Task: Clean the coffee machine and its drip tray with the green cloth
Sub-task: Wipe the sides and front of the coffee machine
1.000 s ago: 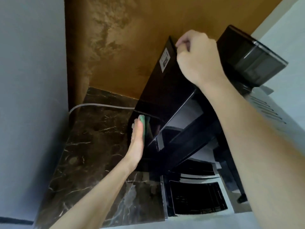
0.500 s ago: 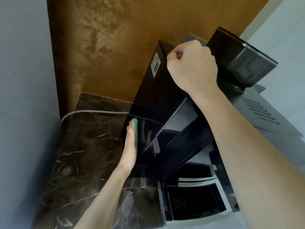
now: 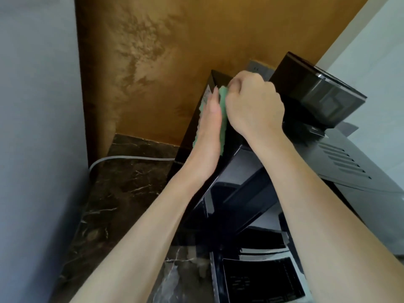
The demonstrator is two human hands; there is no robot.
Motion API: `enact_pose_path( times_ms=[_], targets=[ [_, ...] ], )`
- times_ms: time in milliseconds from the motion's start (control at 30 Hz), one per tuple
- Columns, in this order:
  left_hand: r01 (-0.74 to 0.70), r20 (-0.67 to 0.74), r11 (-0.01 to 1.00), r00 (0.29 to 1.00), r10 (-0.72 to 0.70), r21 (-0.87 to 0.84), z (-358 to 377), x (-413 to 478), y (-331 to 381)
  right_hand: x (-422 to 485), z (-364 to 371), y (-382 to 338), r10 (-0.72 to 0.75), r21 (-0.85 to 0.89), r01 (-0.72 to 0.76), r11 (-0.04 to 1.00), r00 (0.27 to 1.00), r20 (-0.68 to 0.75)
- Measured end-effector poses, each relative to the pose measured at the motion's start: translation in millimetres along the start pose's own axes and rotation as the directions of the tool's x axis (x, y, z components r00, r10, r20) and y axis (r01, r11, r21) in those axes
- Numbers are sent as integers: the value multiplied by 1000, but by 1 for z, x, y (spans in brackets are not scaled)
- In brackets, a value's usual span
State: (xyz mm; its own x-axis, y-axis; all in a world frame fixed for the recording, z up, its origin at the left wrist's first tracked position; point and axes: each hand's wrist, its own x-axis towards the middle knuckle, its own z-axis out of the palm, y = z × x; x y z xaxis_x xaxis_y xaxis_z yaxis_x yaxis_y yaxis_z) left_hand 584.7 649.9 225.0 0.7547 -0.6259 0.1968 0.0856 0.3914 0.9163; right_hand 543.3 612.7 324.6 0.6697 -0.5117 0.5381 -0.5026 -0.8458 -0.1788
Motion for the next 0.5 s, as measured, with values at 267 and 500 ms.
enact_pose_path(
  times_ms=[267,500],
  targets=[
    [111,7,993,994,-110,-48,-57,-38,-149,2,2,3,-29,-29,31,999,997,74],
    [604,-160,796,783,-601,-34,-99,-104,-243,-1,-1,-2,-22,-31,24,999,996,92]
  ],
)
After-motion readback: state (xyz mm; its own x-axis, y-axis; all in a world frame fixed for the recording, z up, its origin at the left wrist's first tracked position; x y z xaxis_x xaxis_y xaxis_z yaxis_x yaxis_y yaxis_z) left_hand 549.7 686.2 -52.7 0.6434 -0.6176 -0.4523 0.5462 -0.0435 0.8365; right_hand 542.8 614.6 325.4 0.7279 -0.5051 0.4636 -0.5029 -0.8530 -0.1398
